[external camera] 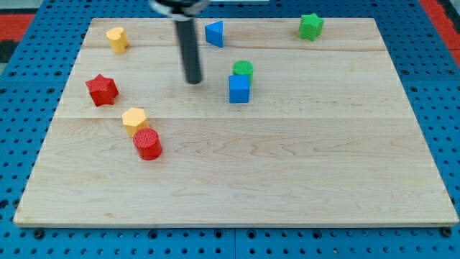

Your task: Move the green circle to the right of blue cube

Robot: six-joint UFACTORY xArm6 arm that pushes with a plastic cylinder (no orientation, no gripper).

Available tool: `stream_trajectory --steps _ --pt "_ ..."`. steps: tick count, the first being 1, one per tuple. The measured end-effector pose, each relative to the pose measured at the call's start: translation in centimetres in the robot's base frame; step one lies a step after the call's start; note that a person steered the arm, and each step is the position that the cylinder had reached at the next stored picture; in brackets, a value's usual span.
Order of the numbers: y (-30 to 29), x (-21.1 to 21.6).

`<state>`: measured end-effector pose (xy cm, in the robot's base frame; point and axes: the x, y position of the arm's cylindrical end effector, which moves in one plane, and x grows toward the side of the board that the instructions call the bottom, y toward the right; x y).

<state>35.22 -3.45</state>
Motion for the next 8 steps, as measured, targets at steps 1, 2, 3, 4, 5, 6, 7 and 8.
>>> stream_trajectory --steps 1,2,3,4,5,6,7,8 --pt "2.0 -0.6" --pt "11.5 -0.7" --pt "12.1 -1.6" --pt "17.0 -1.7" --pt "19.7 0.7" --pt "19.1 1.0" --pt "18.4 1.0" --pt "18.4 1.0"
